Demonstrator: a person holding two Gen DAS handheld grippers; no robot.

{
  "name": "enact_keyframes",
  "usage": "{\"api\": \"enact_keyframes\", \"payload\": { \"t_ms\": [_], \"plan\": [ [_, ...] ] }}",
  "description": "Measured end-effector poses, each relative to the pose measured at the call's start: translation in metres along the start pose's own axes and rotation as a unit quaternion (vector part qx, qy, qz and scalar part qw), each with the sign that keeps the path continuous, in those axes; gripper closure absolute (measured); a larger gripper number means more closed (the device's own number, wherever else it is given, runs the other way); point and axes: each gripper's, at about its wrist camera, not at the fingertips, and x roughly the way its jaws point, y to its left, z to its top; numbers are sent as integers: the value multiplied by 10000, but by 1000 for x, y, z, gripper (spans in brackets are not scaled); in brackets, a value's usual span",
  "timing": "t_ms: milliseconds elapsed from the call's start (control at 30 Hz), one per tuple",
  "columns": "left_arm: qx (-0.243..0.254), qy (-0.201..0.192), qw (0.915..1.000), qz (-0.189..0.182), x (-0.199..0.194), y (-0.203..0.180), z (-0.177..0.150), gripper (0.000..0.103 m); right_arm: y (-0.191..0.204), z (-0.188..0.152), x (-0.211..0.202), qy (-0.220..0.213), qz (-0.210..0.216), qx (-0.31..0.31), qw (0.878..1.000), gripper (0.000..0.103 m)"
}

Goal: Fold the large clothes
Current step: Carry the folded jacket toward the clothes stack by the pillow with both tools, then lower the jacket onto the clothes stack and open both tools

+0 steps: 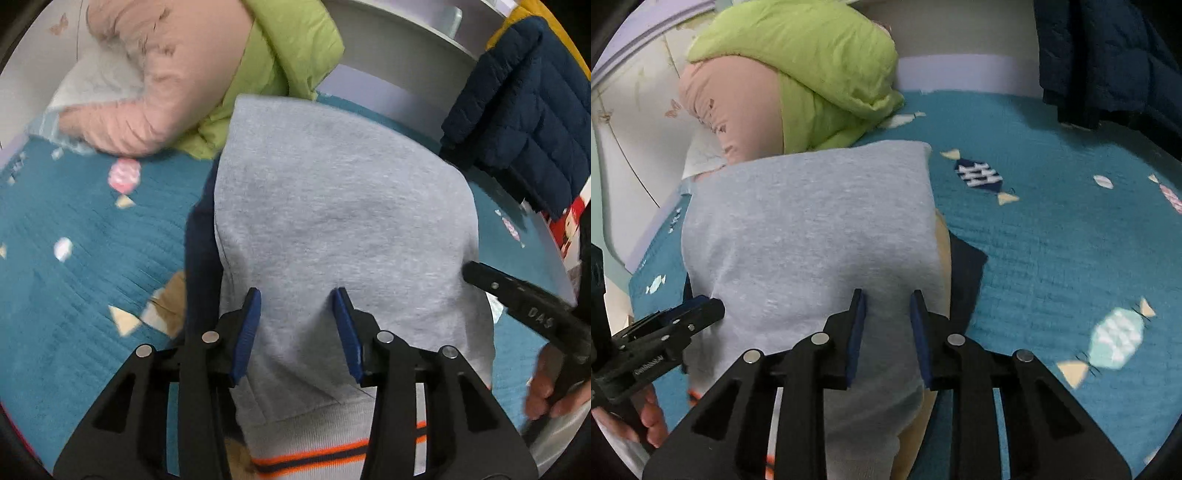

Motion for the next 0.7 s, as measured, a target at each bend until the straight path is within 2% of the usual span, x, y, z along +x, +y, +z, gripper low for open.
{"api": "enact_keyframes", "payload": {
  "t_ms": [33, 133, 200, 233, 267, 333, 400, 467, 567, 600, 700],
  "plan": [
    [184, -177, 9993, 268, -11, -5, 2, 63, 0, 0, -6, 129, 6, 61, 9999, 80],
    [212, -360, 9974, 580, -22, -2, 1, 63, 5, -9, -11, 408, 151, 178, 9989, 80],
    [41, -168, 9980, 611, -7, 7, 1, 63, 4, -17, 7, 549, -25, 143, 9984, 80],
    [-29, 4, 9972, 749, 9, 13, 0, 63, 2, -19, 17, 589, -85, 155, 9981, 80],
    [-76, 96, 9975, 702, 19, 17, -3, 64, 1, -22, 25, 593, -131, 197, 9980, 79],
    [-162, 133, 9972, 715, 33, 22, -6, 63, 5, -20, 23, 561, -171, 146, 9982, 79],
    [-90, 96, 9969, 780, 30, 20, -3, 64, 11, -16, 11, 573, -266, 67, 9980, 79],
    [-27, -20, 9970, 777, 18, 17, 1, 63, 14, -9, -6, 407, -89, 126, 9991, 77],
    [128, -434, 9951, 880, -7, 10, 11, 63, 24, 10, -37, -277, 9, -68, 9996, 77],
    [161, -565, 9943, 887, -14, 7, 18, 63, 30, 19, -45, -532, 162, -207, 9982, 76],
    [236, -906, 9942, 531, -27, -3, 43, 63, 46, 38, -41, -838, 245, -467, 9951, 77]
  ]
}}
